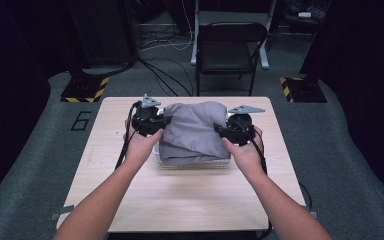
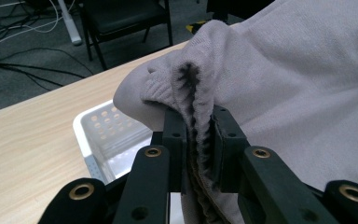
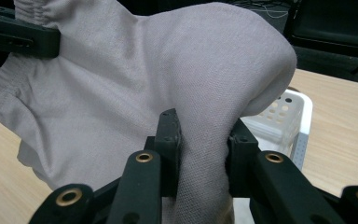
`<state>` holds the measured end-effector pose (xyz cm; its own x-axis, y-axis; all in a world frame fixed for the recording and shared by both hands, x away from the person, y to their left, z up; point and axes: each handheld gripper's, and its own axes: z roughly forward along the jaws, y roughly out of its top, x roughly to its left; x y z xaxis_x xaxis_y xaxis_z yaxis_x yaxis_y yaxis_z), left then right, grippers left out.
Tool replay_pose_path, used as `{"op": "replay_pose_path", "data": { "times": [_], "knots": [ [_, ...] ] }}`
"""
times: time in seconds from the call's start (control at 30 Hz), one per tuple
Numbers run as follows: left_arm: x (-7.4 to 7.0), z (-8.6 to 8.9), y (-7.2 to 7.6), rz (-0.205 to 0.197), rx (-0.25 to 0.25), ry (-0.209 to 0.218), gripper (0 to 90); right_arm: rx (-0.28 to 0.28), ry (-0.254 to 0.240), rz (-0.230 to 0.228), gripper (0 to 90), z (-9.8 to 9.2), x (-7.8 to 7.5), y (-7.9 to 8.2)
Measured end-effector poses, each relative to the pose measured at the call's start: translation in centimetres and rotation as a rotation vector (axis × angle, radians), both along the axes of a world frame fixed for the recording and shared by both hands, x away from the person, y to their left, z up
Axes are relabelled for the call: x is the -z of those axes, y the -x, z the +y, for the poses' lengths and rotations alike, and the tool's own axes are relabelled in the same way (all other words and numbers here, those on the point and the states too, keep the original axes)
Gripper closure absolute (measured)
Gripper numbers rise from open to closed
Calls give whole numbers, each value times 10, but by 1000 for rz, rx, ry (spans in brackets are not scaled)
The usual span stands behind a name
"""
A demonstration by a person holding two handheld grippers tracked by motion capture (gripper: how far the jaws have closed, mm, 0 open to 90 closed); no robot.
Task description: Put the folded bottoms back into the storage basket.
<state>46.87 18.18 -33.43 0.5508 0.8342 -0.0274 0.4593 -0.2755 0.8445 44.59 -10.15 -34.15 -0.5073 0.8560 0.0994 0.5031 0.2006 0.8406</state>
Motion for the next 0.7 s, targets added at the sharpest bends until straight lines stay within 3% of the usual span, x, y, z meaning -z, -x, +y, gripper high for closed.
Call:
{"op": "replay_pose_path", "data": {
  "times": [0.23,0.47,0.7],
  "knots": [
    [-10,2,-11,1,-18,24,781,10,-16,2,710,2,-7,-10],
    [-14,1,-21,-4,-20,21,780,16,7,-10,710,6,-13,-19],
    [-5,-2,-35,3,-31,1,781,30,36,3,710,12,-8,-33]
  ]
}}
